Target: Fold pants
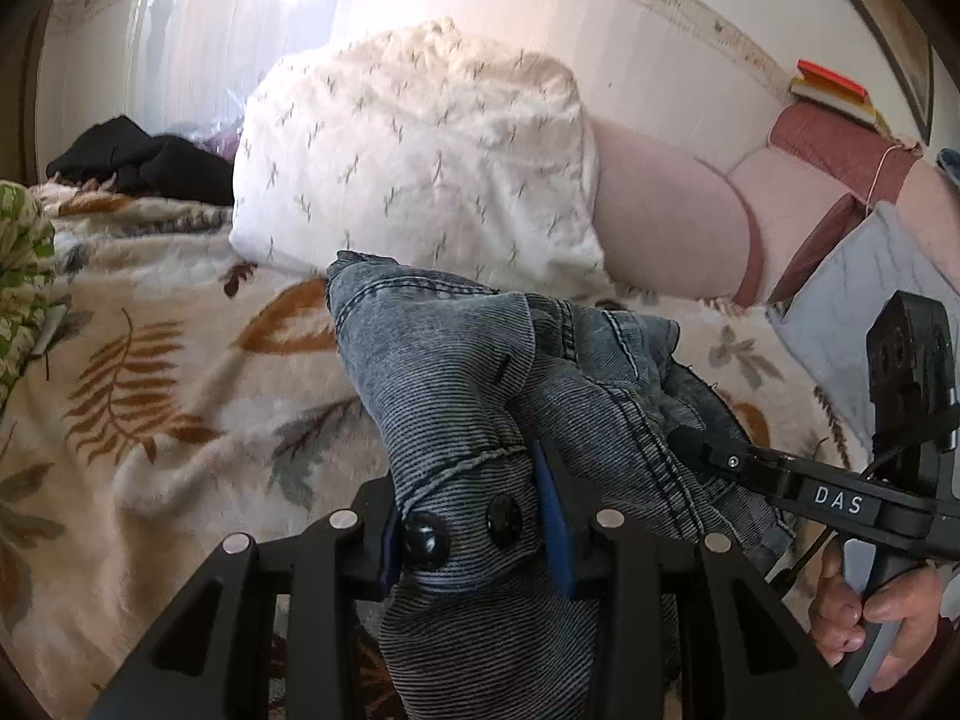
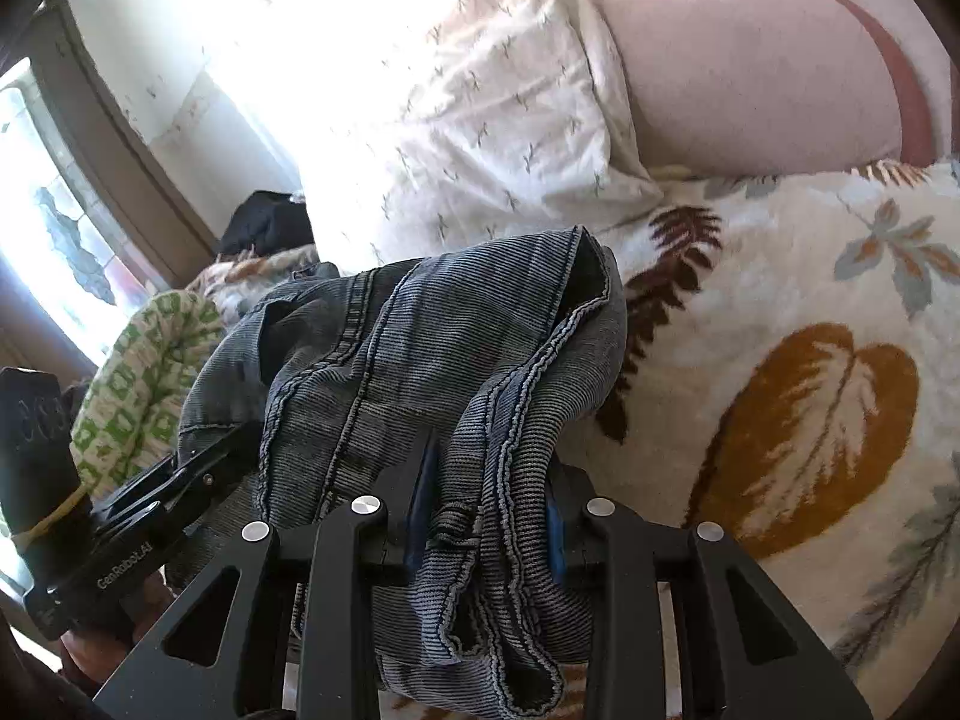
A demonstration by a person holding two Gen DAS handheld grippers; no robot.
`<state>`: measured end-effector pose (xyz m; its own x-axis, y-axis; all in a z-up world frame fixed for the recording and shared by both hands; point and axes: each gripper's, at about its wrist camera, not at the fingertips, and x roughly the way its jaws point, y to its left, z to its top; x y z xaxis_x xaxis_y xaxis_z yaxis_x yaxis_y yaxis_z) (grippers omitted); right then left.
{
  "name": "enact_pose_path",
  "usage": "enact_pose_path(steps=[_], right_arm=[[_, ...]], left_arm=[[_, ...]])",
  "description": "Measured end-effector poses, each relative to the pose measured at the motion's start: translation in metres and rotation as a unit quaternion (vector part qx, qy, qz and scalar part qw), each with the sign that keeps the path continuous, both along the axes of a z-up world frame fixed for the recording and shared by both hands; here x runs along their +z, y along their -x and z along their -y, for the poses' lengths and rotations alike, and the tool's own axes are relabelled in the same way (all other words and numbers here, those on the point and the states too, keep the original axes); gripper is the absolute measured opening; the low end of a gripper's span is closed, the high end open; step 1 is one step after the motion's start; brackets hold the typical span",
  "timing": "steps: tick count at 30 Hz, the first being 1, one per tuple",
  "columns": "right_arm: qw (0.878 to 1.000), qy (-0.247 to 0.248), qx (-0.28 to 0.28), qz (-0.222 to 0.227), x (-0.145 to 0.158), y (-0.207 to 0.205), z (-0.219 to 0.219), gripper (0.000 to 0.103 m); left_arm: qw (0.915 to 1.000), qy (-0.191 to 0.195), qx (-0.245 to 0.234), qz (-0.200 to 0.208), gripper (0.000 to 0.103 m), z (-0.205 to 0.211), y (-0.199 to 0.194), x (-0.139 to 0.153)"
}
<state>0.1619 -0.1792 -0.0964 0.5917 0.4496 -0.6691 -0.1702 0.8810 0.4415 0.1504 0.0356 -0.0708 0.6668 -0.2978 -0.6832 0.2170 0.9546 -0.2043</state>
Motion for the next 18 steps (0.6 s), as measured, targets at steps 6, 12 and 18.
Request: enact_pose_path(steps=[6, 12, 18], right_arm=[[0.999, 0.016, -0.007, -0.028, -0.021, -0.005, 0.0, 0.028], [0.998, 0.029, -0.014, -0.052, -0.037, -0.005, -0.001, 0.042], [0.998, 0.023, -0.033, -0.058, -0.032, 0.002, 0.009, 0.059]], left_arm=[[0.9988, -0.041, 0.006, -0.026, 0.044, 0.004, -0.004, -0.019], [0.9957, -0.061, 0.018, -0.068, 0.054, -0.003, -0.01, -0.035], [0.9946, -0.062, 0.049, -0.067, 0.068, -0.007, -0.004, -0.026]])
